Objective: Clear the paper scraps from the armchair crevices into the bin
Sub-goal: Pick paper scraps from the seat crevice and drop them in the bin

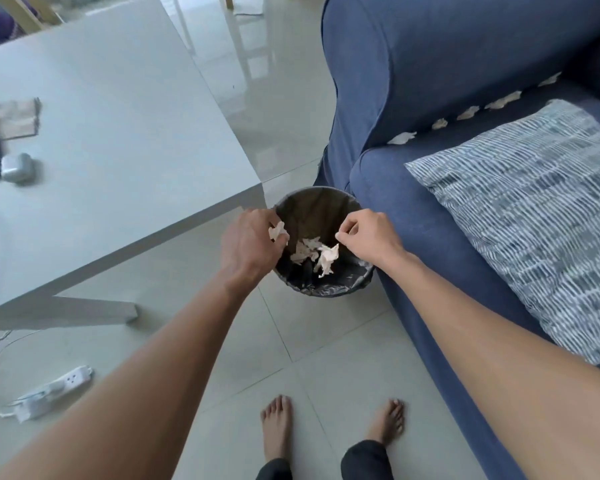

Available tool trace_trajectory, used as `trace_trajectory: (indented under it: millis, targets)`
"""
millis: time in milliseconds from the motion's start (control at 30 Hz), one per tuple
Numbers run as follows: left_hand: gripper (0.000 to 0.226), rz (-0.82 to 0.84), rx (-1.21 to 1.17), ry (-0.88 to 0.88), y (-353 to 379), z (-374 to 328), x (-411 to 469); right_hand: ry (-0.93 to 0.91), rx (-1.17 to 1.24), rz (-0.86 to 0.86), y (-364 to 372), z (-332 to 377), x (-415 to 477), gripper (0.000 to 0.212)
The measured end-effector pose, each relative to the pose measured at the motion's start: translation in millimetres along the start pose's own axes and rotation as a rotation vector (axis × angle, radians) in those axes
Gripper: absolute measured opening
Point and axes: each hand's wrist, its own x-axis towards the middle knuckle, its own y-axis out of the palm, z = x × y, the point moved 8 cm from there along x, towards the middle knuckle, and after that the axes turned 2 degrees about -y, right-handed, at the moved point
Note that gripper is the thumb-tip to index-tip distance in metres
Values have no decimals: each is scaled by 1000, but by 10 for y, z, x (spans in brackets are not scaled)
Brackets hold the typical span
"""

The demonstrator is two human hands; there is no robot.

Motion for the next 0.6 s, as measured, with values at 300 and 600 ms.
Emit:
trace_trajectory:
  millis: [300,600]
  targets:
    - [13,106,-55,-43,199,116,25,54,20,-83,-66,-104,-23,19]
    - [22,124,-81,-58,398,-5,128,68,63,-104,-156,-165,-9,19]
